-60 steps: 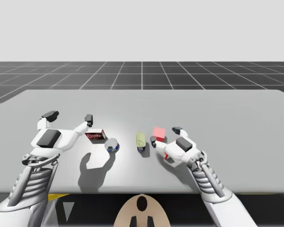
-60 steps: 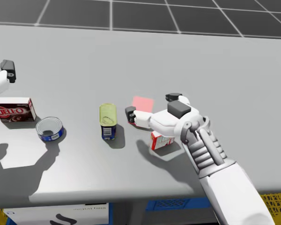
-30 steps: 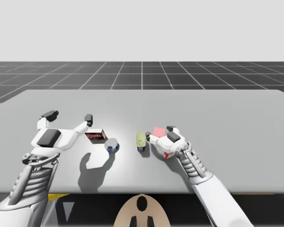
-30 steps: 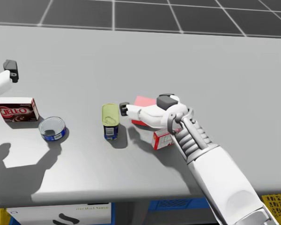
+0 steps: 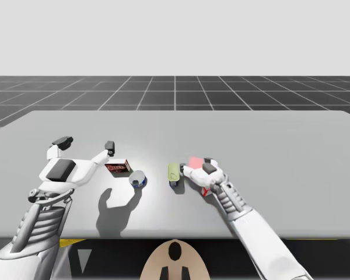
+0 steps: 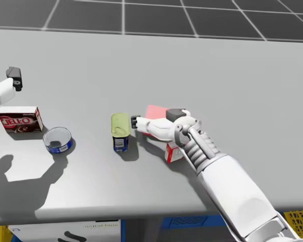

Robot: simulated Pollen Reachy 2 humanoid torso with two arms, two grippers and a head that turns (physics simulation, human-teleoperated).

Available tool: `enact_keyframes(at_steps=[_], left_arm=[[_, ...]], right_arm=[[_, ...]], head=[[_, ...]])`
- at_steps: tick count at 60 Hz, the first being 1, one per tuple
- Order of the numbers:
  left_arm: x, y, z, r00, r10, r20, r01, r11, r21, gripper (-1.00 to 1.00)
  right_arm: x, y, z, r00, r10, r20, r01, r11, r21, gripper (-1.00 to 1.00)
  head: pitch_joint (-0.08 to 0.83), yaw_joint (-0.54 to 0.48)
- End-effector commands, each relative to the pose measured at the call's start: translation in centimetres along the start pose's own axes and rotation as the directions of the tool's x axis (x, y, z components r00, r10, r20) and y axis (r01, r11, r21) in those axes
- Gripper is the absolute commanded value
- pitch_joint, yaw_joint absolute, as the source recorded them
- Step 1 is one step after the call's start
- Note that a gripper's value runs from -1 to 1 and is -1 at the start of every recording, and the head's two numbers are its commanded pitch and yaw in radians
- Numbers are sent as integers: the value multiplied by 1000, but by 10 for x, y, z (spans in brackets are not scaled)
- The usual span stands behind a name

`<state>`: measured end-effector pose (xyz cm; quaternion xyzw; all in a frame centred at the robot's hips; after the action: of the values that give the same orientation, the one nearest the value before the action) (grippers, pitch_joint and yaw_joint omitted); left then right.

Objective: Find the red cube and pick it up.

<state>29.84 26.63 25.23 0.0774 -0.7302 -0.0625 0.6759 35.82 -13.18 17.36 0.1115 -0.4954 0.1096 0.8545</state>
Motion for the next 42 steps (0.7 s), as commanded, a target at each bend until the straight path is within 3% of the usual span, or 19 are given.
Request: enact_keyframes(at_steps=[1, 3, 6, 19, 42], left_arm=[[0, 0, 0, 1000, 0, -1, 0, 1000, -1, -1000], [0, 0, 0, 1000, 0, -1, 0, 1000, -1, -1000], [0, 0, 0, 1000, 0, -1, 0, 1000, -1, -1000], [0, 0, 0, 1000, 0, -1, 0, 1000, -1, -1000], [-2, -1, 0, 1000, -2, -14, 2, 1000, 2, -1000]], right_arm=[[-11, 25, -5, 995, -6, -103, -1, 997, -72, 587], [-11, 25, -4, 994, -9, -106, 2, 998, -68, 949], [-12, 24, -4, 995, -7, -103, -1, 997, -74, 1000], [-14, 21, -3, 995, -8, -98, 1, 997, -74, 1000], [-16, 20, -2, 996, -14, -91, 8, 998, -58, 991]], head=[[646, -122], [646, -123], [644, -124], [590, -124], [318, -147]])
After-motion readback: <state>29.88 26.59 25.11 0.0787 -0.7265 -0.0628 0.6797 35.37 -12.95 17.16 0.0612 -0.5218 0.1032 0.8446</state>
